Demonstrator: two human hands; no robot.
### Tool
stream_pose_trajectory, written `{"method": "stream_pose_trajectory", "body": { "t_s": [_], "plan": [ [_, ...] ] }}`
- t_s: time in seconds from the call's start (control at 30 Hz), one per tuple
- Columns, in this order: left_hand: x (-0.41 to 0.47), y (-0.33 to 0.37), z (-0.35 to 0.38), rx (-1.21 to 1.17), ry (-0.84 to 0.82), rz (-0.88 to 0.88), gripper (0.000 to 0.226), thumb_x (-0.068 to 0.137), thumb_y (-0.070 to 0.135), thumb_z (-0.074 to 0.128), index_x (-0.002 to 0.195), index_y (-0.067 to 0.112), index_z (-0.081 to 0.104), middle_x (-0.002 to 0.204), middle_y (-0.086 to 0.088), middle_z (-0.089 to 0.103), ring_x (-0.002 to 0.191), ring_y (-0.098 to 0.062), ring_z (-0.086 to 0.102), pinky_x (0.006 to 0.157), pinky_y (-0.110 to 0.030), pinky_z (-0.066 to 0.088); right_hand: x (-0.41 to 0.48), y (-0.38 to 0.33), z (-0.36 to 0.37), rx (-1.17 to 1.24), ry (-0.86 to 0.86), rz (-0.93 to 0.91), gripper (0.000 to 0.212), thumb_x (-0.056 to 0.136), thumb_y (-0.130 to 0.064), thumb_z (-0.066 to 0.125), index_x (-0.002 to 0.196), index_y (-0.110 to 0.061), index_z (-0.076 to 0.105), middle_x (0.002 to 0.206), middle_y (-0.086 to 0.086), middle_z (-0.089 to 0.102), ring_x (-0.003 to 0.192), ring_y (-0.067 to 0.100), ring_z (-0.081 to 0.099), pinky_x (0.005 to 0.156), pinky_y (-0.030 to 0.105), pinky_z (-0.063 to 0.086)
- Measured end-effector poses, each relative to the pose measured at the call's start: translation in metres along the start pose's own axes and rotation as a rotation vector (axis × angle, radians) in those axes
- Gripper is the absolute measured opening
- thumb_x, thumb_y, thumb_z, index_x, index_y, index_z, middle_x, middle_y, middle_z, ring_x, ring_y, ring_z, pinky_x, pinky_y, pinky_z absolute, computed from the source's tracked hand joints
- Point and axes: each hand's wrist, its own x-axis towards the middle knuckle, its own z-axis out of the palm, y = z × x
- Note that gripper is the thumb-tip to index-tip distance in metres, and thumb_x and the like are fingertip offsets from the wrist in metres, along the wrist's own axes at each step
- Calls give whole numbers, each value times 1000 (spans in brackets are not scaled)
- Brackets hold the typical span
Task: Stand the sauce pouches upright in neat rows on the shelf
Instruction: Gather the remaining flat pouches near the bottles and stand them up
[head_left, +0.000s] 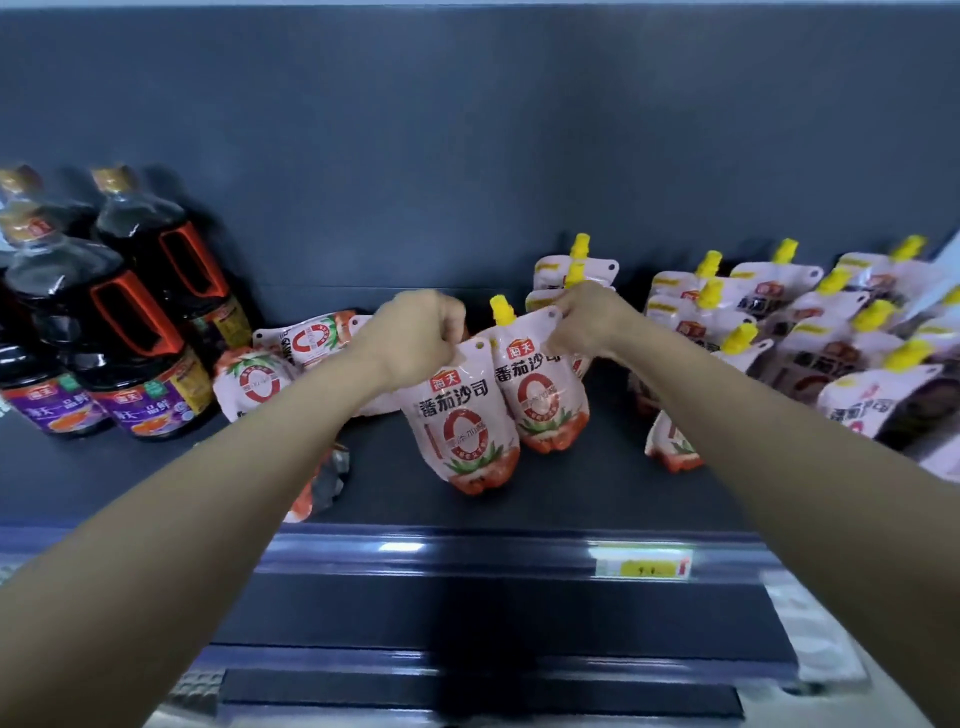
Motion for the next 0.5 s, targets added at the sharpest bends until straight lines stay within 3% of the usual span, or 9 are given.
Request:
{"method": "stream_pose_trajectory", "body": {
  "t_s": [0.07,0.13,0.2,0.33,0.5],
  "plan": [
    [4,18,8,30,21,49,28,74,8,70,56,18,50,66,3,60,66,-18,56,63,-28,45,-4,2,-7,0,31,-7,29,81,-8,62,103,9,66,101,19,65,96,28,61,87,37,52],
    [6,31,16,6,40,95,20,74,13,71,62,15,56,66,7,61,63,-11,59,59,-25,44,-8,5,-11,62,51,-42,31,80,-4,64,109,5,67,102,17,67,97,28,62,79,33,52],
    [6,39,23,-25,5,135,20,72,17,74,68,17,54,75,1,66,72,-20,63,65,-32,50,-12,7,-12,58,61,-72,27,81,-2,64,107,2,69,92,10,63,93,25,60,69,26,48],
    [1,33,23,115,-116,104,32,67,27,77,79,21,48,79,-1,58,73,-23,55,57,-32,41,-16,16,-15,-144,74,-47,20,86,-9,62,104,-1,67,102,14,66,100,28,61,73,28,43],
    [-3,23,17,136,-175,82,39,65,18,79,55,15,42,60,-3,46,55,-20,42,51,-27,32,-22,19,-22,-265,91,-9,25,88,-15,60,110,-2,66,112,13,66,106,30,61,77,28,45]
  ]
}}
